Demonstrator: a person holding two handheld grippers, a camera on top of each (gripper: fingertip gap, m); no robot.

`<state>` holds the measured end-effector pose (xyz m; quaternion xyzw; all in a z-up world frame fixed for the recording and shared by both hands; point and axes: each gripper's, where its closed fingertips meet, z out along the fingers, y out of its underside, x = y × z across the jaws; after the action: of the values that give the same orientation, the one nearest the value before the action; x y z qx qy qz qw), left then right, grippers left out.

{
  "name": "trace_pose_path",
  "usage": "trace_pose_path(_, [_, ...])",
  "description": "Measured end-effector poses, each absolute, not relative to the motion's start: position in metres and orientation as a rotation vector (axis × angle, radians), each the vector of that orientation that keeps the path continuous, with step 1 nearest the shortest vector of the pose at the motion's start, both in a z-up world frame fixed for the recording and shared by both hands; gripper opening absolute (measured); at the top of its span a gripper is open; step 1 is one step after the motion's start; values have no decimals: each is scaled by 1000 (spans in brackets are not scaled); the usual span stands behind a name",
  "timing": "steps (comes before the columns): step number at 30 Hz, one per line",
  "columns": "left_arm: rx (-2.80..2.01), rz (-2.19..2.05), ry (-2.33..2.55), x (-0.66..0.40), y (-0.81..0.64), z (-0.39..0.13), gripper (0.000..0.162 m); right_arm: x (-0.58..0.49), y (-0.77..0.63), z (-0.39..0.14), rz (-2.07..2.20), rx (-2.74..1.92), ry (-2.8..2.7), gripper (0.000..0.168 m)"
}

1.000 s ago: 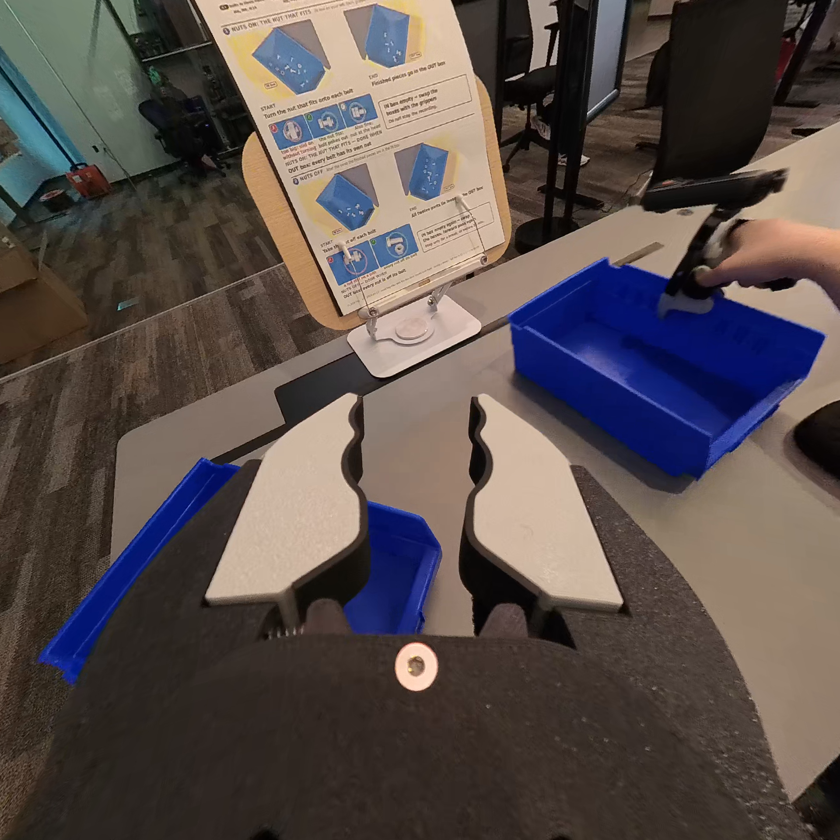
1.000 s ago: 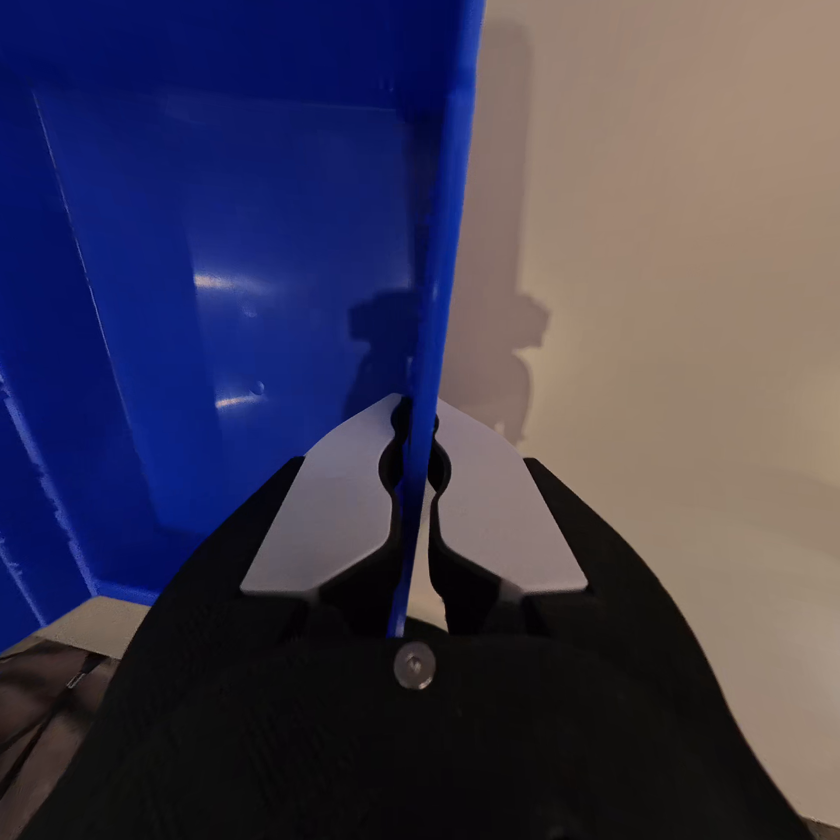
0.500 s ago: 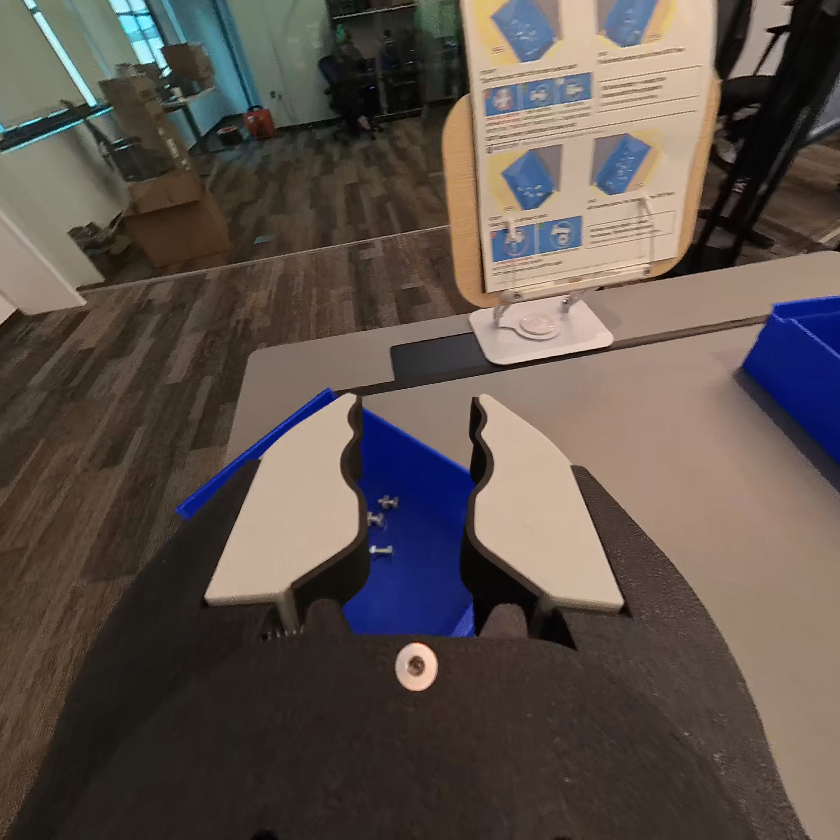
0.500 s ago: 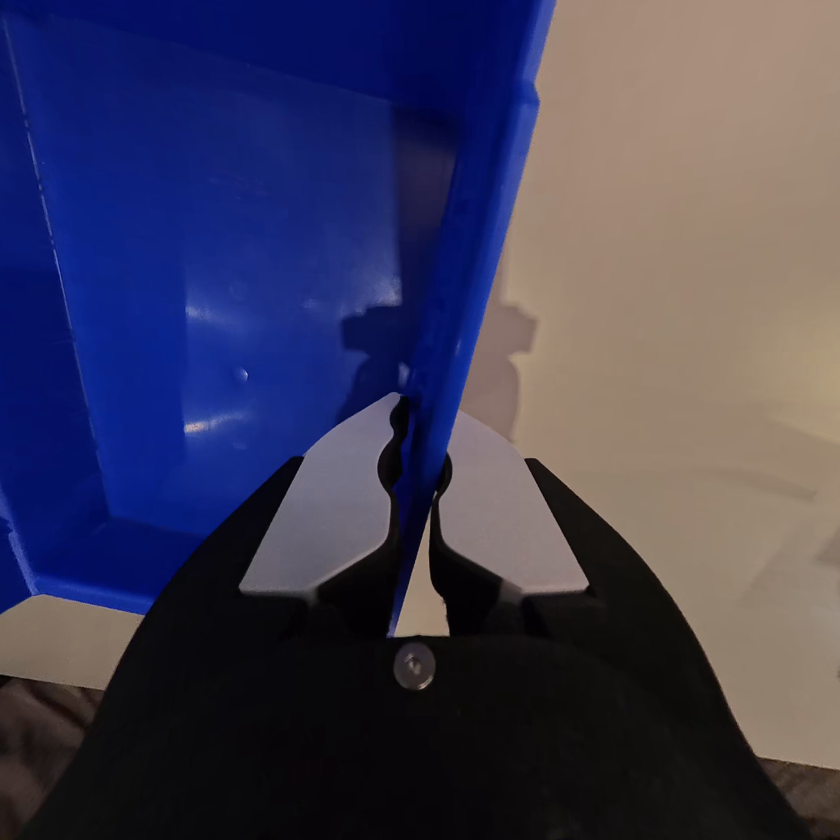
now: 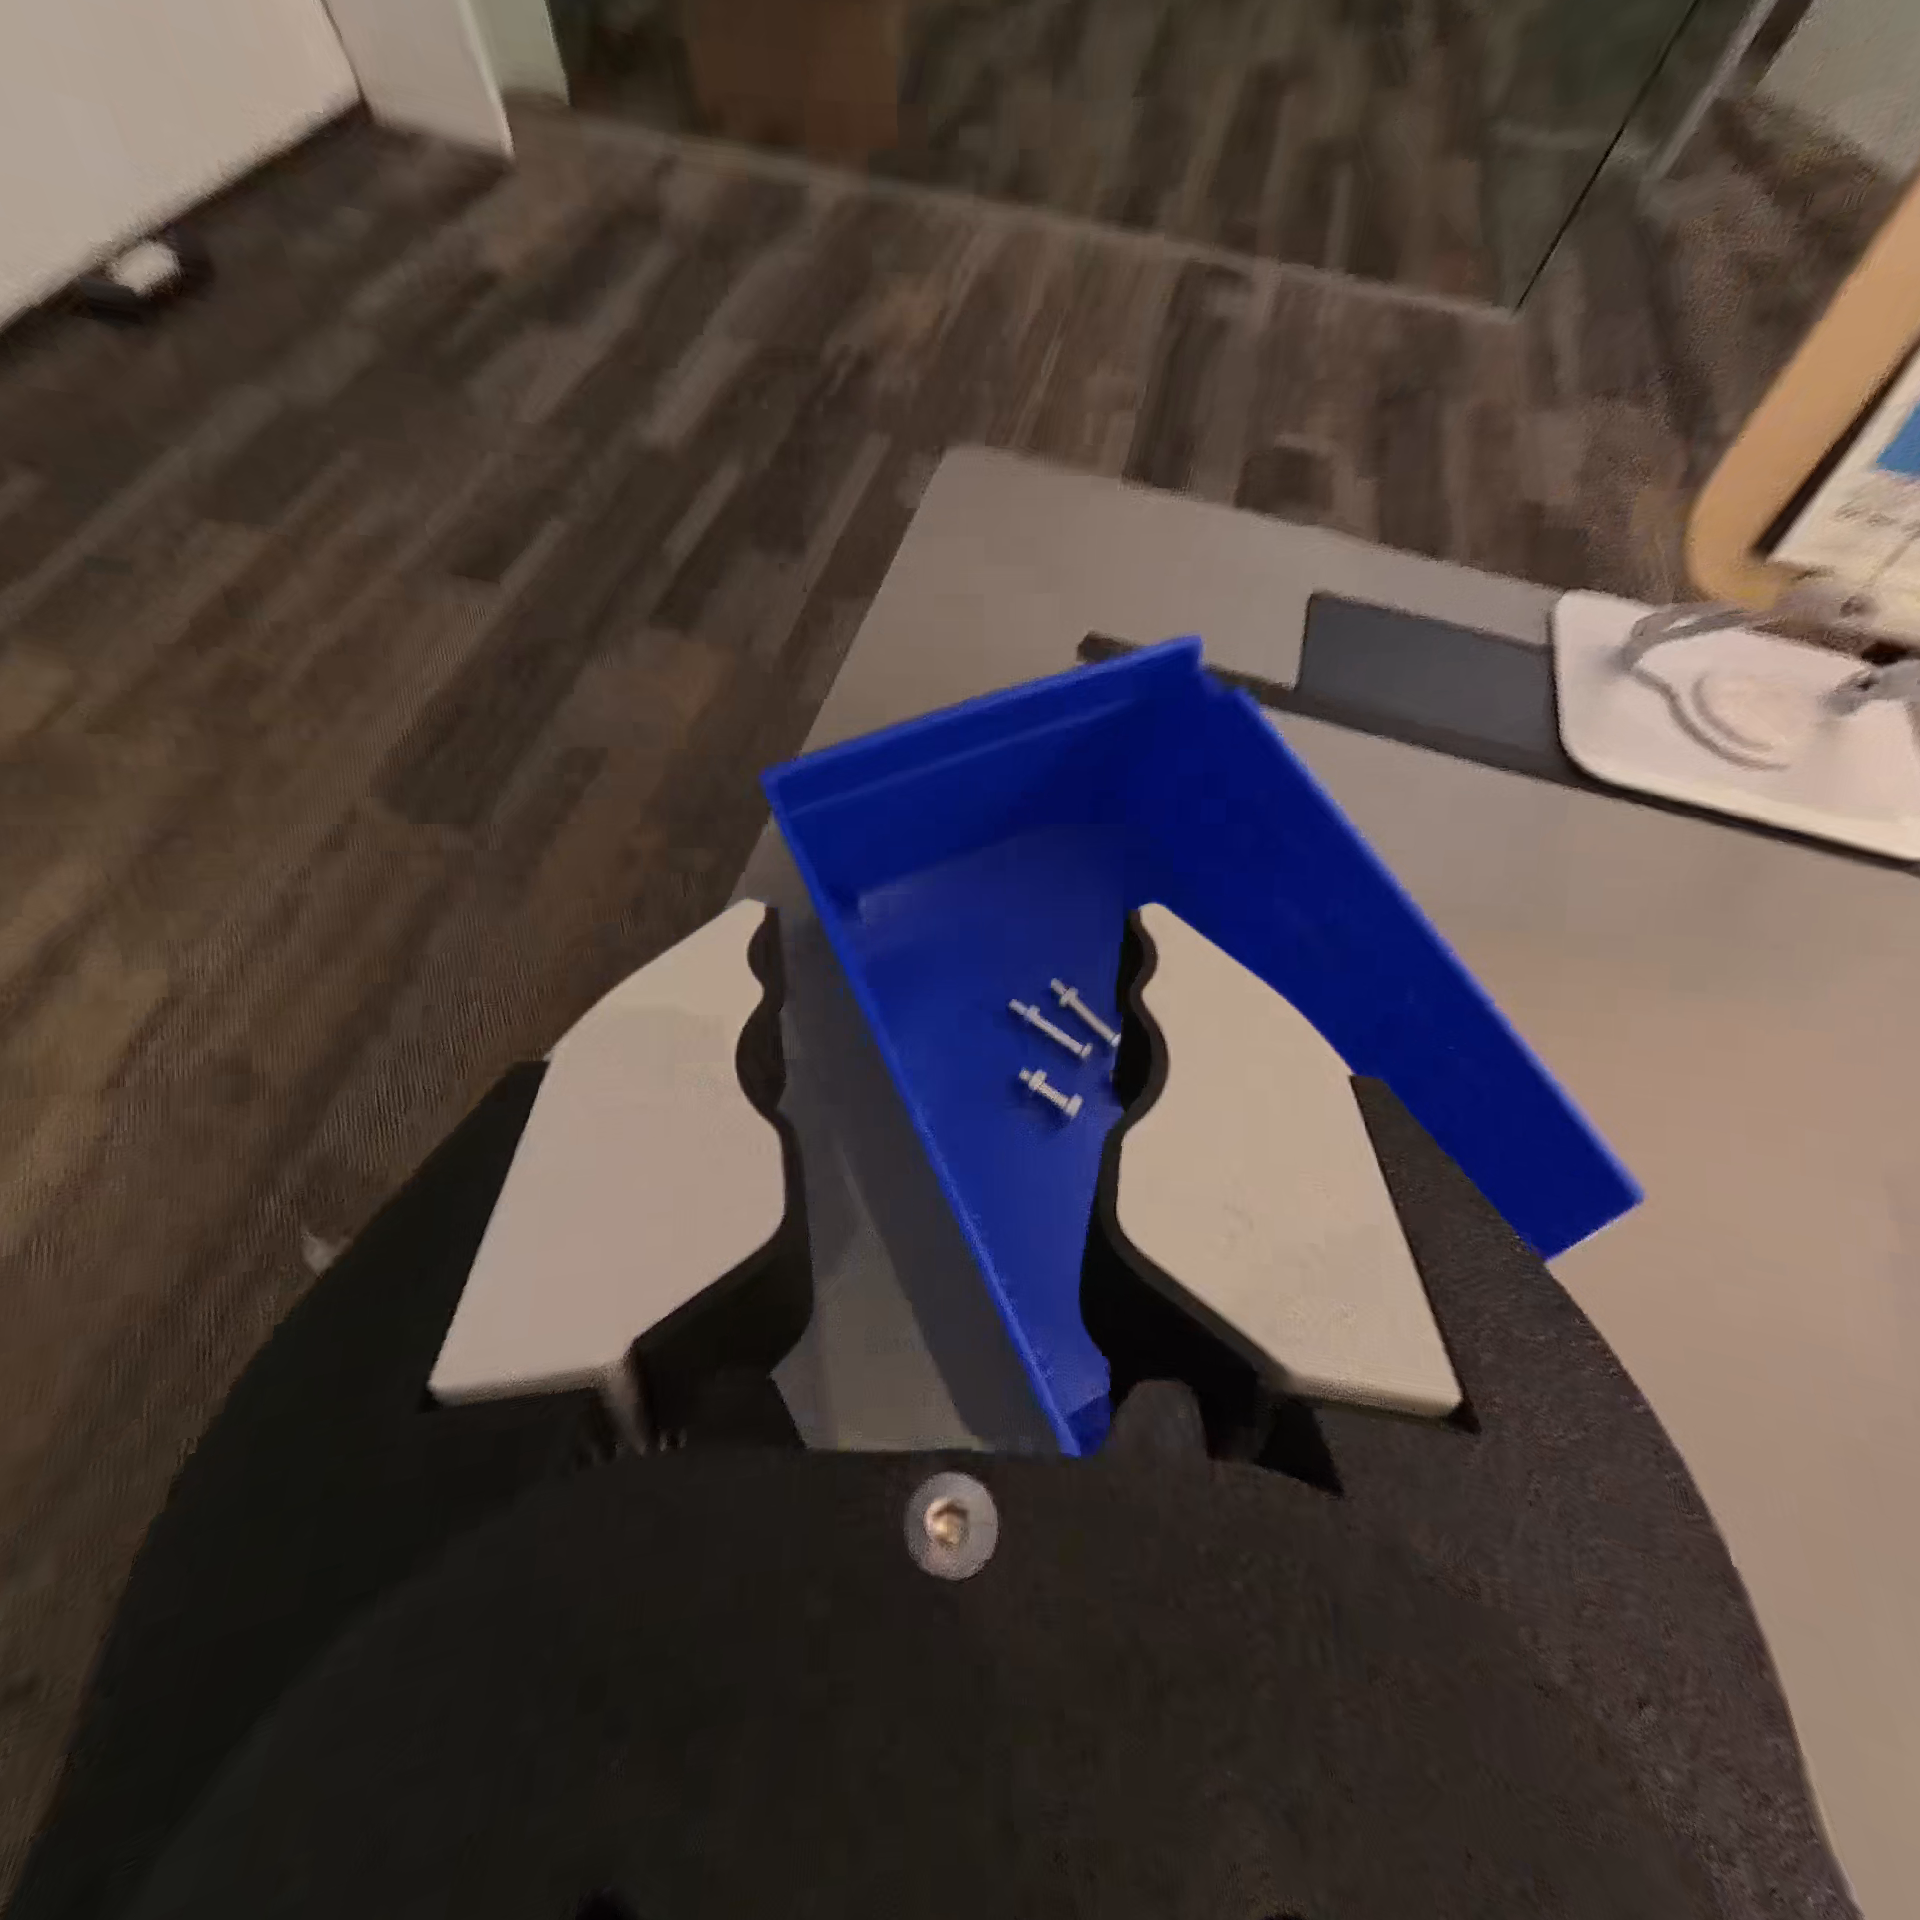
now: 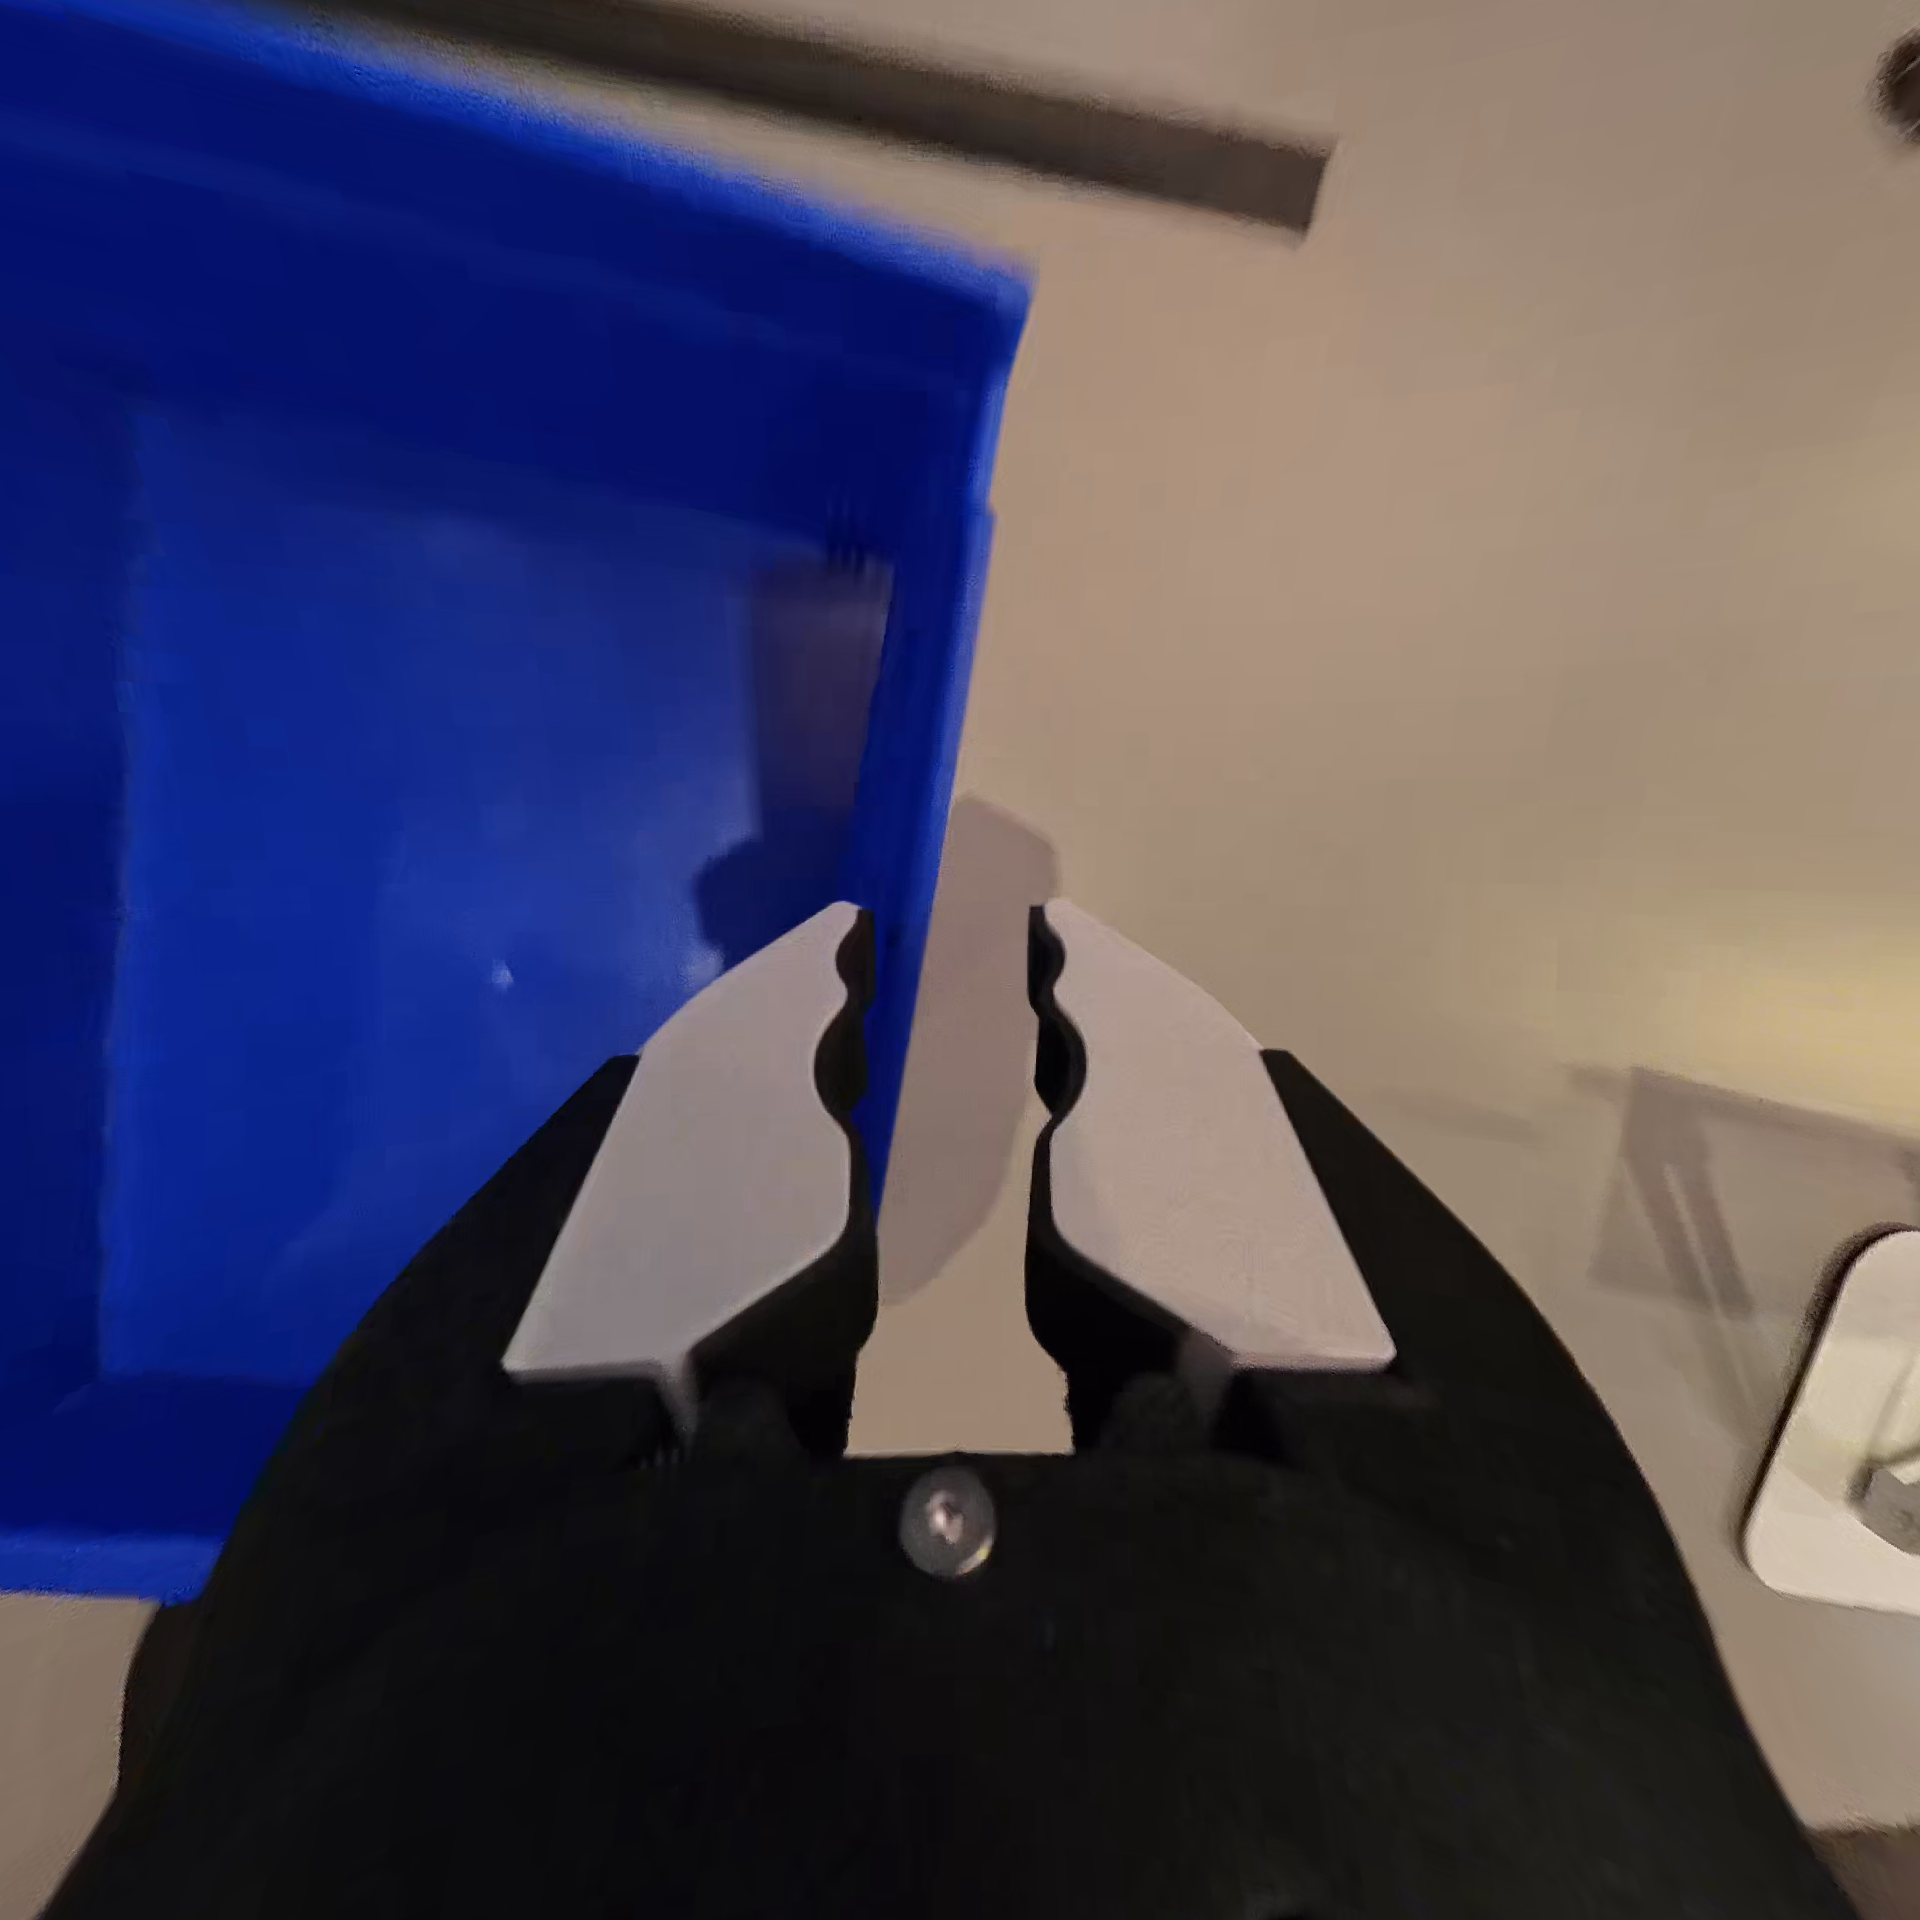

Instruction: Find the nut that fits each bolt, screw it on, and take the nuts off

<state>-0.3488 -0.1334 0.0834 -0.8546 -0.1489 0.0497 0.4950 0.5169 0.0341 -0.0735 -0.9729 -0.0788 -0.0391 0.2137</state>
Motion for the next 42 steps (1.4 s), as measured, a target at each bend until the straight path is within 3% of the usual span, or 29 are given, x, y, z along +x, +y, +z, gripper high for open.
trace_pose_path(4, [-2061,79,-411,-376,-119,67,56,515,48,-3,-89,-2283,-53,35])
trace_pose_path(7, [-2164,20,-528,-388,-121,37,69,507,45,44,0,-2005,39,33])
trace_pose_path(11, [-2296,-37,-554,-392,-117,3,63,491,41,73,68,-1879,34,33])
trace_pose_path(22, [-2457,-150,-613,-386,-101,-45,49,481,57,37,-36,-1964,-79,32])
trace_pose_path(29, [-2640,-146,-615,-378,-98,-83,48,485,59,23,-13,-1993,-80,33])
trace_pose_path(31, [-2713,-138,-609,-375,-102,-95,39,485,59,22,7,-1994,-77,33])
trace_pose_path(33, [-2775,-116,-576,-371,-103,-102,16,484,59,20,18,-2001,-80,33])
trace_pose_path(42, [-2802,62,-169,-343,-52,-103,8,470,66,7,7,-2055,-146,33])
